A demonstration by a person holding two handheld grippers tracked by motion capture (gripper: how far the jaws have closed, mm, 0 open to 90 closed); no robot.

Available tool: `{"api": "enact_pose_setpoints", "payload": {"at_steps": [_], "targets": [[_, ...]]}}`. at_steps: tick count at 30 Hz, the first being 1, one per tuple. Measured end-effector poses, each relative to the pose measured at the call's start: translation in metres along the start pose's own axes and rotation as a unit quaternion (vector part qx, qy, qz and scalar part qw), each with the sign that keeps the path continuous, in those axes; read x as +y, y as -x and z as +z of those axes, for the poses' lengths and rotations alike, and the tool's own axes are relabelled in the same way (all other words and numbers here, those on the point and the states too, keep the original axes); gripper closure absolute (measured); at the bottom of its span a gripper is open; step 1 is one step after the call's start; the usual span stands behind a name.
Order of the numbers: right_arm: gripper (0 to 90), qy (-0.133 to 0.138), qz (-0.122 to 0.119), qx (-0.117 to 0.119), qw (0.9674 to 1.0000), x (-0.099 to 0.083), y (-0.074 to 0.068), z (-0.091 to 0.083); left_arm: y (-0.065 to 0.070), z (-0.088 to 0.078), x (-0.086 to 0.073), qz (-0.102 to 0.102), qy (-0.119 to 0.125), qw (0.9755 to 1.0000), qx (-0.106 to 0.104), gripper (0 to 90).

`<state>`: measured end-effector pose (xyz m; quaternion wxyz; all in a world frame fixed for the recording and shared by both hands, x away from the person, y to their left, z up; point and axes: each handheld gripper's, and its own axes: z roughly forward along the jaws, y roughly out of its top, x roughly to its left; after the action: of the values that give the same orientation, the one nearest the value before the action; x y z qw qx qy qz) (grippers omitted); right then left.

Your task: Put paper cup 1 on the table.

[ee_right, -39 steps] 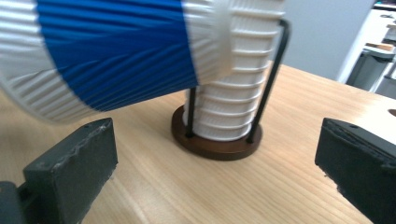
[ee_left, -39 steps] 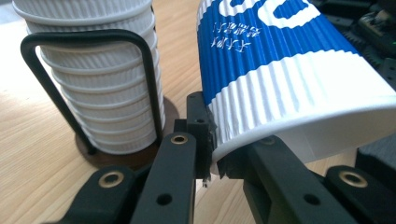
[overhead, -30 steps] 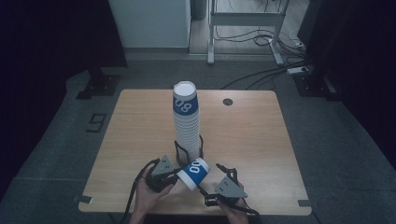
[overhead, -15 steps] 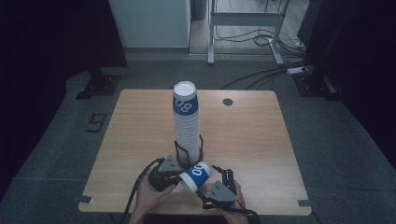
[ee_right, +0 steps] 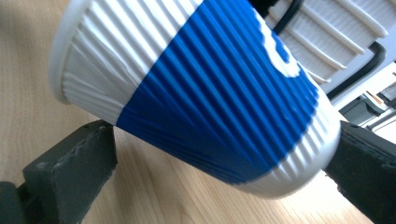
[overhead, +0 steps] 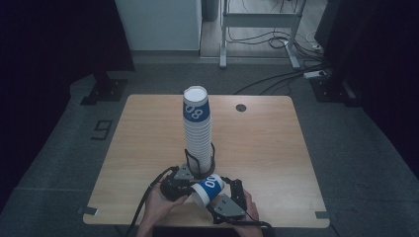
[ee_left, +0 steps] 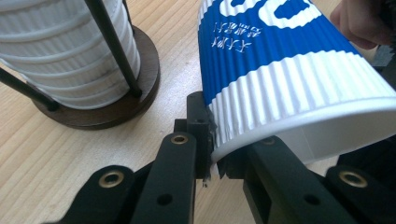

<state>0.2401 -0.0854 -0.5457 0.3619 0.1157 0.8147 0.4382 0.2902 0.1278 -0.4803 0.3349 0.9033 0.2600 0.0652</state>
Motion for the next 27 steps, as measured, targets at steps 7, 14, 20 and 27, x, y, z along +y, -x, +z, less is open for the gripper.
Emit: {"api": "enact_pose_setpoints", "payload": {"at_steps": [7, 14, 20, 27], "targets": [[0.0, 0.001, -0.023, -0.009, 0.9997, 0.002, 0.000, 0.000, 0.000, -0.001, 0.002, -0.002, -0.006, 0.9998, -0.017, 84.7], [0.0, 0.004, -0.064, -0.007, 0.9980, 0.006, -0.008, 0.002, 0.000, 0.003, 0.004, -0.001, -0.017, 0.9997, -0.019, 85.1], [0.0, 0.013, -0.032, 0.018, 0.9992, 0.014, -0.013, 0.009, 0.004, 0.007, 0.006, -0.011, 0.000, 0.9995, -0.029, 85.9], [3.7, 0.014, -0.021, 0.020, 0.9995, 0.018, -0.014, 0.009, 0.004, 0.007, 0.005, -0.021, 0.020, 0.9989, -0.036, 86.4]]}}
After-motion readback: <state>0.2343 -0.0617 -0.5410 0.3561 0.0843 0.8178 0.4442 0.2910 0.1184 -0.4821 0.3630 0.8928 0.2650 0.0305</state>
